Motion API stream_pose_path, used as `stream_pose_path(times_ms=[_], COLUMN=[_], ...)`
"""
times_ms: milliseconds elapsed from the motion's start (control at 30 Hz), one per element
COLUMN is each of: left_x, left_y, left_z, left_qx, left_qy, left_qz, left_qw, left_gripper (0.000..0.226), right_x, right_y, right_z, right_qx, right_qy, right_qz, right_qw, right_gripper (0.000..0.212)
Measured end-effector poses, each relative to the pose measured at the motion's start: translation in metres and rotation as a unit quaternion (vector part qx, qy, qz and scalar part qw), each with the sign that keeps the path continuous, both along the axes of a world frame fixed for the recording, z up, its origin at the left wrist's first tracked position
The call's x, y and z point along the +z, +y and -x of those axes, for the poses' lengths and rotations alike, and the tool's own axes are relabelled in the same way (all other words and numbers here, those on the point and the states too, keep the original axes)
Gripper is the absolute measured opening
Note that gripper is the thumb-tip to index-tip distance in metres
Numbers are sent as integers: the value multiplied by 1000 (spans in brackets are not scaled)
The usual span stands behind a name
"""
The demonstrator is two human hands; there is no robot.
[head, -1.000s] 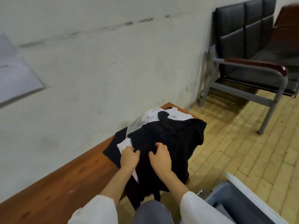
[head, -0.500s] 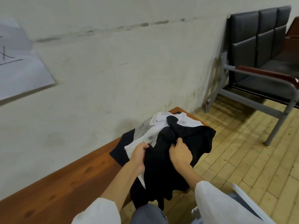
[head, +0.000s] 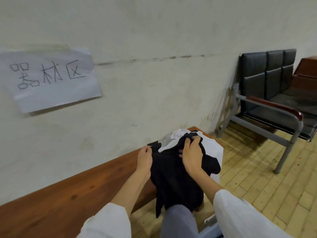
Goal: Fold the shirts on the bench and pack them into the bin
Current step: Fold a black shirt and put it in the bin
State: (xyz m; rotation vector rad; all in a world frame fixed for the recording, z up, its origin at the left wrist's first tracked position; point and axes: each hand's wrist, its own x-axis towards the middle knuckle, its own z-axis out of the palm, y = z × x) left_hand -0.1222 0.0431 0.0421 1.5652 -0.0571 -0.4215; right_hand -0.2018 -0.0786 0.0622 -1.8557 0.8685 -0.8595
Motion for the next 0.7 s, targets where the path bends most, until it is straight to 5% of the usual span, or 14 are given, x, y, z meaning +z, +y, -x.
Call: stream_pose_path(times_ms=[200,433,500,600,700], left_x=[38,49,41,6,-49], left_y=[146,292,327,358,355], left_z=[-14,-55,-69,-76,-67], left_qx=[240,332,341,303,151], left_qy=[-164,-214,-176,-208,-277], left_qz=[-13,-89,-172,-379,-504], left_qw=[957,914,907,849,804], left_gripper=[21,18,15,46,68], right_x=[34,64,66,56,13], right_y=[95,208,234,272,310], right_z=[-45,-140,-174,-209,-208], right_qx=[21,186,257,401,468], right_qy=[-53,-32,-11,27,129], right_qz=[-58,-28,-39,-60,-33], right_qw=[997,982,966,914,874], right_gripper=[12,5,13,51,76])
